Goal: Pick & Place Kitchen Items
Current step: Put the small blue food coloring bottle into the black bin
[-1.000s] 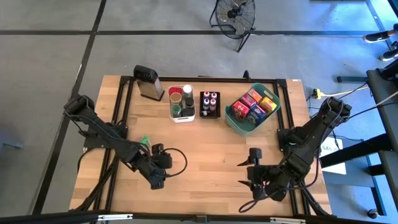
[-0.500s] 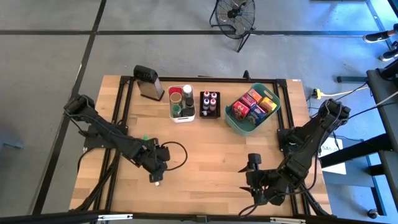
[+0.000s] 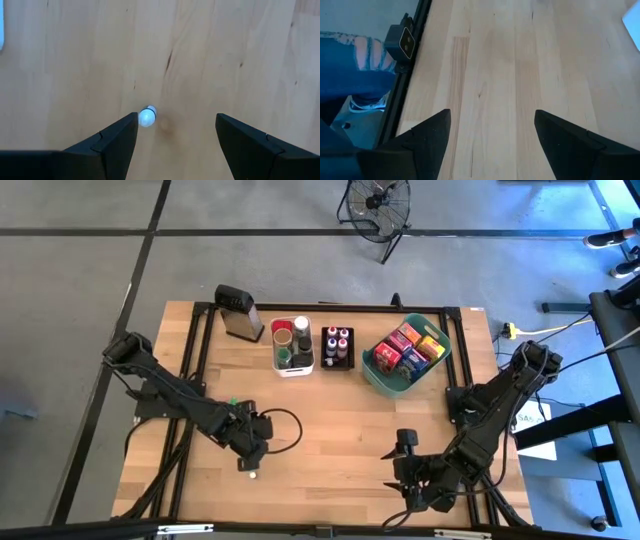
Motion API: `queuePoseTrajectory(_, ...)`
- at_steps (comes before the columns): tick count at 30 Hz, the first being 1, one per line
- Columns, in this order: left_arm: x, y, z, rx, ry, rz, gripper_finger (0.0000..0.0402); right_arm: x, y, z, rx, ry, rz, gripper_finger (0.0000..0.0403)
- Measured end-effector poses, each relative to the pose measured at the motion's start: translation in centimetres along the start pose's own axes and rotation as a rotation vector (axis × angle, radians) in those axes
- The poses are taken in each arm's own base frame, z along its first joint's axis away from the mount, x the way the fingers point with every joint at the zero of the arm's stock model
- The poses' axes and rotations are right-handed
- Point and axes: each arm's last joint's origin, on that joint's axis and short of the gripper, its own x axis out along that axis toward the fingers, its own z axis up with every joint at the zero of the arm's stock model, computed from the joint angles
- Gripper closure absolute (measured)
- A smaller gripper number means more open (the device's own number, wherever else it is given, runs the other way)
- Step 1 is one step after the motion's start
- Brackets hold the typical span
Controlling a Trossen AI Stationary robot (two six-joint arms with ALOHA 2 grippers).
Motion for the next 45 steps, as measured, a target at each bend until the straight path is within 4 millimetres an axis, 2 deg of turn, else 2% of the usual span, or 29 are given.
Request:
queuePoseTrajectory(10,0.3,0.4,0.0,0.070,-0.023,0.047,0.0139,0.0,0.0,0.0,0.001,-0.001,0.001,0.0112)
queuePoseTrajectory(18,2.2,1.3,-1.7,0.058,0.051,0.090,0.0139,0.0,0.0,0.0,0.001,-0.002,0.001,0.0112)
queuePoseTrajectory(23,3.3,1.3,-2.4,0.115,0.018,0.088,0.0139,0.0,0.0,0.0,0.003,-0.005,0.003,0.0112)
queuePoseTrajectory(32,4.7,1.5,-3.2,0.113,0.008,0.078,0.0139,0.0,0.1,0.1,0.005,-0.007,0.005,0.0112)
queuePoseTrajectory(45,5.4,2.4,-2.4,0.083,-0.003,0.052,0.0139,0.0,0.0,0.1,0.005,-0.009,0.003,0.0112)
